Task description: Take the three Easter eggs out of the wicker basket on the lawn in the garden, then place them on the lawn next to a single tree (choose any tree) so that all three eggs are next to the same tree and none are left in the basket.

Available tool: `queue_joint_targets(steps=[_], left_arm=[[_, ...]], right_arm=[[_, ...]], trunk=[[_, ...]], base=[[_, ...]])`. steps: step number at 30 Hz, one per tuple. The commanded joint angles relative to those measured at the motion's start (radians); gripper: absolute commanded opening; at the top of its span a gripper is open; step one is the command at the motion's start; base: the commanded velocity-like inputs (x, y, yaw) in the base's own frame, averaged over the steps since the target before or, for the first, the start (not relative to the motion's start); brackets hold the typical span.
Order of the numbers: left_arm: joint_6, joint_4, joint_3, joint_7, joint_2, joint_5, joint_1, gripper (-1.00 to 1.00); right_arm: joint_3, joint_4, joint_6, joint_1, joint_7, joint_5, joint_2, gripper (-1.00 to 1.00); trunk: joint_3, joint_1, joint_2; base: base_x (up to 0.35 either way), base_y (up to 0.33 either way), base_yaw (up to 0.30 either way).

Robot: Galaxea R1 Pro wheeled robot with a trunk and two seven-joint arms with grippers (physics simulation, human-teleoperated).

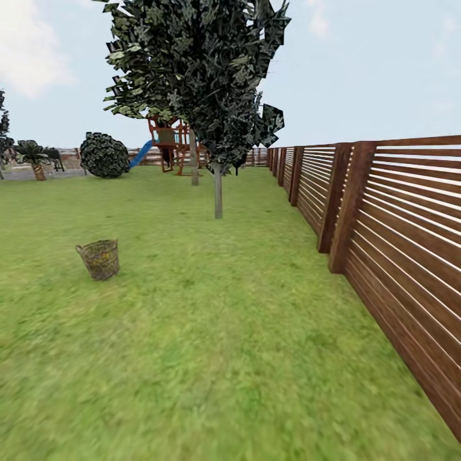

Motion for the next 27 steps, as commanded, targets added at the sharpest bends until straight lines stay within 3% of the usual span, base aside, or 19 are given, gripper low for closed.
queue_joint_targets(steps=[1,12,27], left_arm=[[0.000,-0.002,0.000,0.000,0.000,-0.001,0.001,1.00],[0.000,-0.002,0.000,0.000,0.000,-0.001,0.001,1.00],[0.000,-0.002,0.000,0.000,0.000,-0.002,0.001,1.00]], right_arm=[[0.002,0.001,0.000,-0.001,0.002,0.003,0.000,1.00],[0.000,0.001,-0.001,-0.001,0.002,0.000,0.000,1.00],[0.002,0.001,-0.001,-0.001,0.002,0.000,0.000,1.00]], trunk=[[-0.001,0.001,0.000],[-0.001,0.001,0.000],[-0.001,0.001,0.000]], base=[[0.330,0.000,0.000],[0.330,0.000,0.014],[0.330,0.000,0.194]])
